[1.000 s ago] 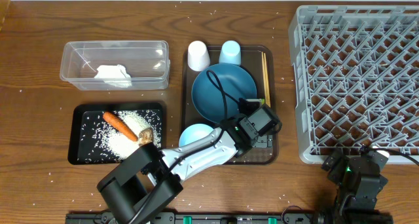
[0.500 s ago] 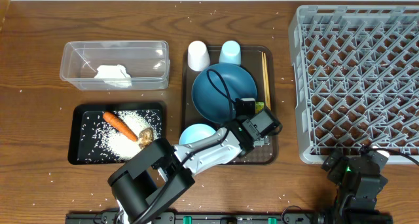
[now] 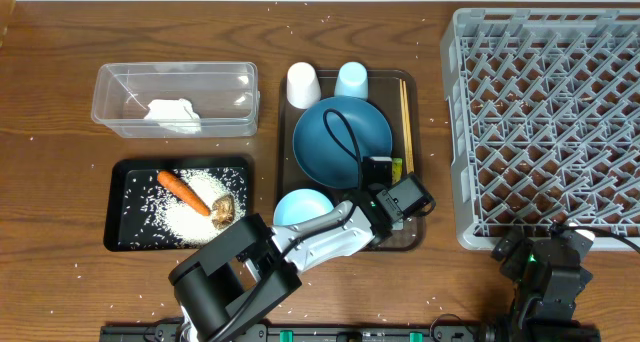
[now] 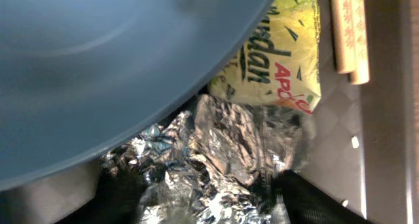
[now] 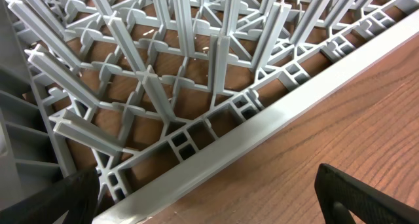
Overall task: Sort waste into correct bins and load items into the dishwasher rack
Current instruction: 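Lift the wrapper and foil and carry them to the clear container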
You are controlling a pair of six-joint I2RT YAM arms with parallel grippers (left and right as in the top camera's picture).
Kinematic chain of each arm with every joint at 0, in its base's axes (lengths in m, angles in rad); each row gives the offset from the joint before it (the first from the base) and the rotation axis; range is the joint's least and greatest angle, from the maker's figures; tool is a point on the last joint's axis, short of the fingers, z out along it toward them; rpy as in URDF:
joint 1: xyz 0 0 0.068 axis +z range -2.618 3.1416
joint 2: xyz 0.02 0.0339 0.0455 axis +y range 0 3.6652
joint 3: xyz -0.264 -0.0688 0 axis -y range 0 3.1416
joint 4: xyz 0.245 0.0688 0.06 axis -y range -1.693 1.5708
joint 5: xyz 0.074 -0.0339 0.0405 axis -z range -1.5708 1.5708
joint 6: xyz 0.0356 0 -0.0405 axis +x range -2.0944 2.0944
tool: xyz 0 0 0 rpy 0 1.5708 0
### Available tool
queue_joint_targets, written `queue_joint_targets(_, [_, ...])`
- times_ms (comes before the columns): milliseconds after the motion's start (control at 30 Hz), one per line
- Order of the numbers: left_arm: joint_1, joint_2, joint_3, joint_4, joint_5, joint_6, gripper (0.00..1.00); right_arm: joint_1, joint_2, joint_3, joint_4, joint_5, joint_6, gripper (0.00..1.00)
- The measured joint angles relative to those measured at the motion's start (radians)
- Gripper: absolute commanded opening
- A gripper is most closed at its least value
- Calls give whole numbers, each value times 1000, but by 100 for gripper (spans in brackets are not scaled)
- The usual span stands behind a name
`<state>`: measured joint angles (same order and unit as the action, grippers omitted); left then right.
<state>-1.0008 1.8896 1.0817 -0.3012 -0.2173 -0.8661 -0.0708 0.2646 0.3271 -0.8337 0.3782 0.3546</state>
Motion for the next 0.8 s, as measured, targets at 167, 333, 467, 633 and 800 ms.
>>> queue_joint_targets(167, [1,0,0,-9,21,0,25,0,0,0,0,0,0,99])
queue_joint_targets(333, [1,0,2,-18,57,-1,9,0,0,0,0,0,0,99])
queue_joint_targets(467, [2,-1,2,-19,80,0,6,0,0,0,0,0,0,99])
queue_joint_targets(633, [2,-17,3,-40,154,1,6,0,0,0,0,0,0,99])
queue_joint_targets(800, [1,-98,2,-100,246,2,6,0,0,0,0,0,0,99])
